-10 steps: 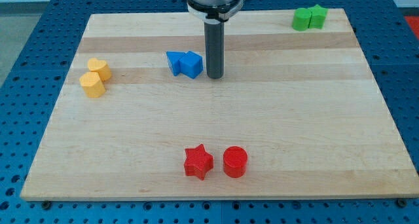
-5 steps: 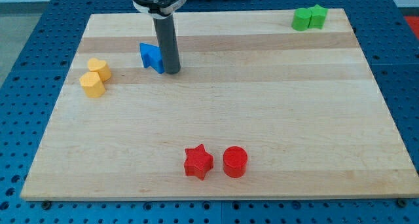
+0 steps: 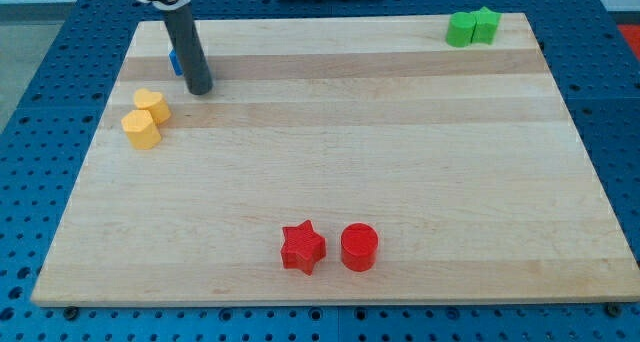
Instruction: Slide the blue blocks to the top left of the board
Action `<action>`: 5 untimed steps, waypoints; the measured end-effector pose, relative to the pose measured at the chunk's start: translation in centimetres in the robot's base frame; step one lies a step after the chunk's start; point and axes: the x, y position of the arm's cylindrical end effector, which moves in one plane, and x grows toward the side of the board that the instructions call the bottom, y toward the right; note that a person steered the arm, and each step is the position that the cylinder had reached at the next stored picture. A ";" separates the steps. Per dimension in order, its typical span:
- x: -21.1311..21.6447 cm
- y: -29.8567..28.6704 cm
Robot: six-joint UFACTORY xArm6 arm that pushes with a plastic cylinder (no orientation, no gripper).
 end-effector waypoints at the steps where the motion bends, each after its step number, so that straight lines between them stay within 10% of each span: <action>1: -0.4 -1.2; 5: -3.4 -1.7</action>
